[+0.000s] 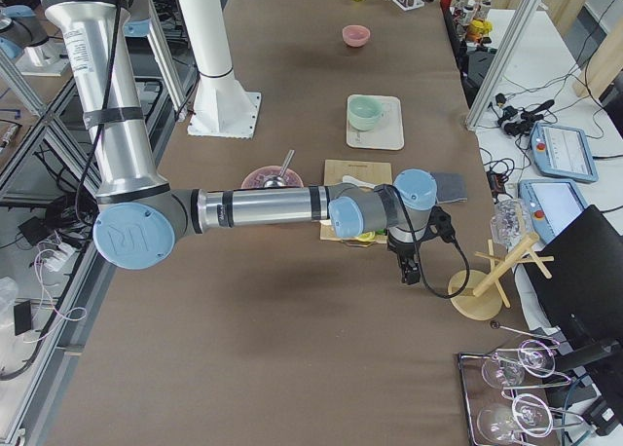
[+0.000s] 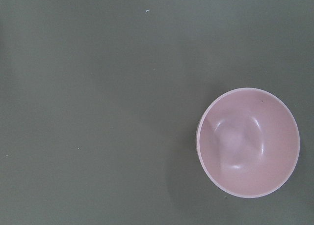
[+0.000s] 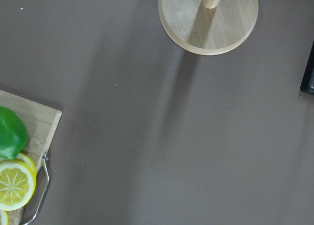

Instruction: Stack pink bowl on green and place spoon

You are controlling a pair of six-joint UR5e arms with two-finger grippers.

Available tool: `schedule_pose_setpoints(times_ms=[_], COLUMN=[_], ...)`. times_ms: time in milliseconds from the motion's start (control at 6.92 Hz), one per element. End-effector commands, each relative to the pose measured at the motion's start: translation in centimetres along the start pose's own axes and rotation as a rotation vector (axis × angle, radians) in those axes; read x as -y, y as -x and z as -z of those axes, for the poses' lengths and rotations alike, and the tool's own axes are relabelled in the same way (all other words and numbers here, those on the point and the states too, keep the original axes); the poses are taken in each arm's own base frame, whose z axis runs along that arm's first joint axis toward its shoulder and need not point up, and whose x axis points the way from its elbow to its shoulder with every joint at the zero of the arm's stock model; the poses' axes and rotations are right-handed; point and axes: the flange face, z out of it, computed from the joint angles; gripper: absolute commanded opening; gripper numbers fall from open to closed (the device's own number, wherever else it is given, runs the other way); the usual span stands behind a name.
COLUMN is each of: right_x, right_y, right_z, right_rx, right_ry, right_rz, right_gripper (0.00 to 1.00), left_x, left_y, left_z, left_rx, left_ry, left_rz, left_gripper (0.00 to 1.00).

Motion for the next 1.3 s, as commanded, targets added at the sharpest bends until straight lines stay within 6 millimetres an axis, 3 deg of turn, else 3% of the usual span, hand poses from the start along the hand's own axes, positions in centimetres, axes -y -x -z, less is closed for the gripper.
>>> schedule_pose_setpoints(times_ms=[0,578,1156], right_x=[-0.6,-1.4,-1.9], right_y=[-0.2,-0.4,0.3], right_z=[-0.2,-0.7,-0.2], right_rx=[0.001,0.008,0.035], right_ry=[0.005,0.014,0.004], right_rz=[-0.006,-0.013,-0.003], right_gripper=[1.0,1.0,1.0], left_x=[0.2,1.0,0.5], left_y=[-0.3,-1.5,-0.7], left_z=[0.2,0.7,0.0], left_rx=[-0.005,-0.012,-0.001], left_ry=[-0.005,-0.024,-0.007], left_rz=[-0.005,-0.039,-0.024], left_gripper=[0.98,0.98,0.98])
